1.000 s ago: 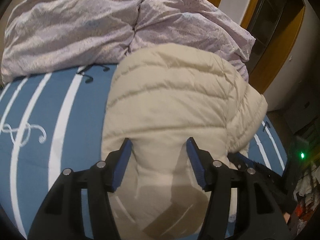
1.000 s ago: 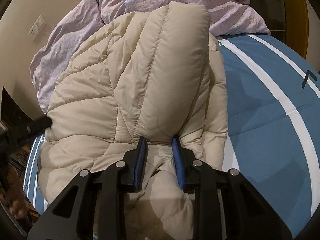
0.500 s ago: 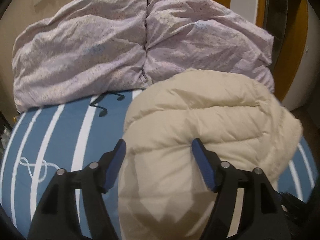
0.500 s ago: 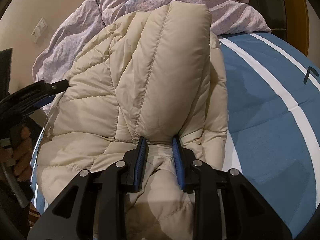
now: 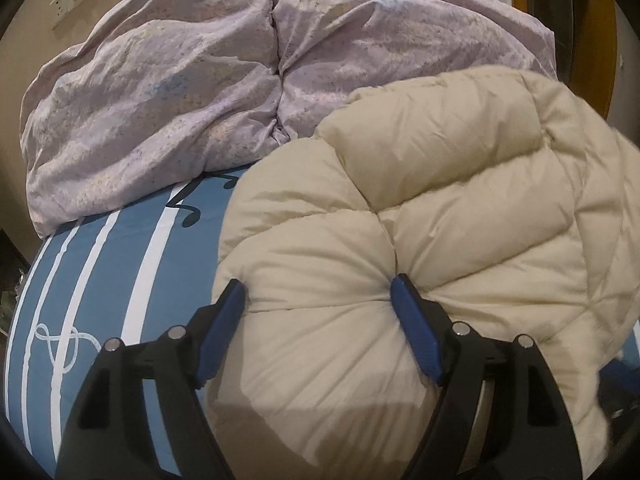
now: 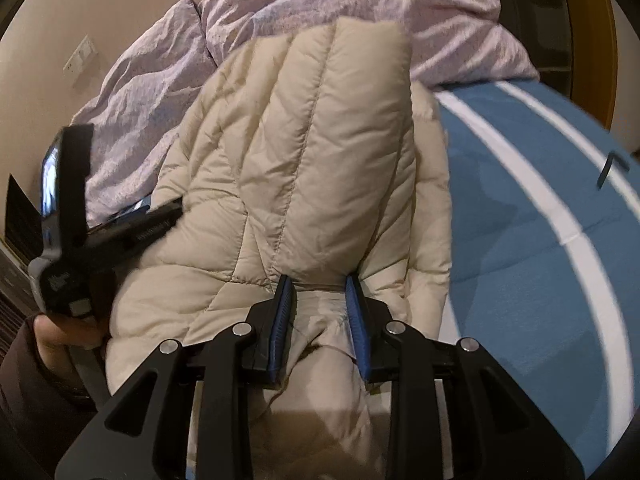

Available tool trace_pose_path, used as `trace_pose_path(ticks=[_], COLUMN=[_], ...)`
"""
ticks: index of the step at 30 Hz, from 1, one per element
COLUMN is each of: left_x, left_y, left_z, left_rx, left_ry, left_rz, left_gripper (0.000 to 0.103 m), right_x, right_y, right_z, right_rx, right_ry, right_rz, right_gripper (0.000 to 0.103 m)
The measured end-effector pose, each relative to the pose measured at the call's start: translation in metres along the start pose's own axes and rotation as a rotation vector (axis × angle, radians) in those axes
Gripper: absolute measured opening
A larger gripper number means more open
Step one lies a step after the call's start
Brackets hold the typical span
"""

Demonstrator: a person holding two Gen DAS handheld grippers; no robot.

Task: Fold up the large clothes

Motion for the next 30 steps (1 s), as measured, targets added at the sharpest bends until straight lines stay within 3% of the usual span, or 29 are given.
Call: trace_pose_path(ticks=[5, 11, 17, 22, 30], left_x=[-0.002, -0.004, -0.004, -0.004, -0.005], left_y=[-0.001, -0.002, -0.003, -0.004, -0.003], left_z=[0.004, 0.005, 0.005, 0.005, 0.004], left_rx=[-0.031, -0.057, -0.081, -0.112, -0.134], left_ry=[0.003, 0.017, 0.03, 0.036, 0.041], left_rz=[-0.012, -0.025, -0.031, -0.035, -0.031], left_gripper=[0.076, 0.076, 0.076, 0.077, 0.078], right_x=[0.025, 0.07, 0.109, 0.1, 0.085], right_y=[-0.024, -0.047, -0.038, -0.007, 0.006], right_z=[-0.031, -0.026, 0.009, 0.039, 0.053], right_rx=[0.019, 0.01, -0.11, -0.137, -0.149], right_ry=[0.101, 0.158, 0.17, 0.114, 0.112], right_rz=[-0.047, -0.044, 0.018, 0.093, 0.115], right_gripper=[0.03, 0.03, 0.03, 0.03, 0.03])
Point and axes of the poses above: each gripper's, at about its wrist camera, not at the fingertips, and z roughly the way its jaws point, y to its right, x to its top, the point moved 4 cm from there along z, roughly the way its jaws point, and after that the axes turned 14 degrees about -y, right-handed, at the moved point
